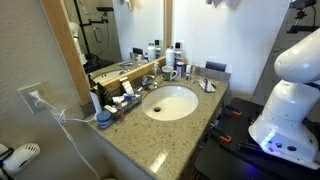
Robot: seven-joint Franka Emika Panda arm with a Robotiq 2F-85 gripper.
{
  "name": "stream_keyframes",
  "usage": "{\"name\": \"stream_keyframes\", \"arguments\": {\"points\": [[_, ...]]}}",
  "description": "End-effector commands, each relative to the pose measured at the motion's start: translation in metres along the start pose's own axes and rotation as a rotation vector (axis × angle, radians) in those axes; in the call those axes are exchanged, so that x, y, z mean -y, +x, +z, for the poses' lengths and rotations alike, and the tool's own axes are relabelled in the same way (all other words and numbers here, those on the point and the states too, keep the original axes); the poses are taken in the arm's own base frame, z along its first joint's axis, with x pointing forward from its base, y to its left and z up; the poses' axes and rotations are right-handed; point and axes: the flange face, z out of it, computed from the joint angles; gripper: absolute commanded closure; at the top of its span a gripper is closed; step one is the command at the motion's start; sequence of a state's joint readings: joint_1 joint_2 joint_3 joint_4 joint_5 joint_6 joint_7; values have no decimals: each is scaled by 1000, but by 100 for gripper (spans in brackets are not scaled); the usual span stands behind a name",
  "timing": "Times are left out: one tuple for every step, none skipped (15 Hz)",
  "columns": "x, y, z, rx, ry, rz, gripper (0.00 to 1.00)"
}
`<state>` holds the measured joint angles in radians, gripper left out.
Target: Unhang the towel, wipe the base top and hang it back
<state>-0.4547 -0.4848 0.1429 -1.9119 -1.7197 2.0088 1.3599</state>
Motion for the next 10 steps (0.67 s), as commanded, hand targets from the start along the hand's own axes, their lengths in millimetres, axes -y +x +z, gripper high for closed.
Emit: {"name": "stream_keyframes", "arguments": {"points": [[15,-22,23,-43,-77,-57,96],[20,-29,30,-41,-69,-63,96],[24,-36,39,-29,-38,-58,96],[27,-42,46,-32,-35,-54,96],[30,-48,53,-28,-23,-46,96],[32,-51,57,-28,-13,-36,96],[33,-53,60,-30,-3,-27,96],[35,-55,62,-33,4,-21,96],[36,-56,63,-37,13,-20,96],[38,-56,62,-46,18,-22,96]]}}
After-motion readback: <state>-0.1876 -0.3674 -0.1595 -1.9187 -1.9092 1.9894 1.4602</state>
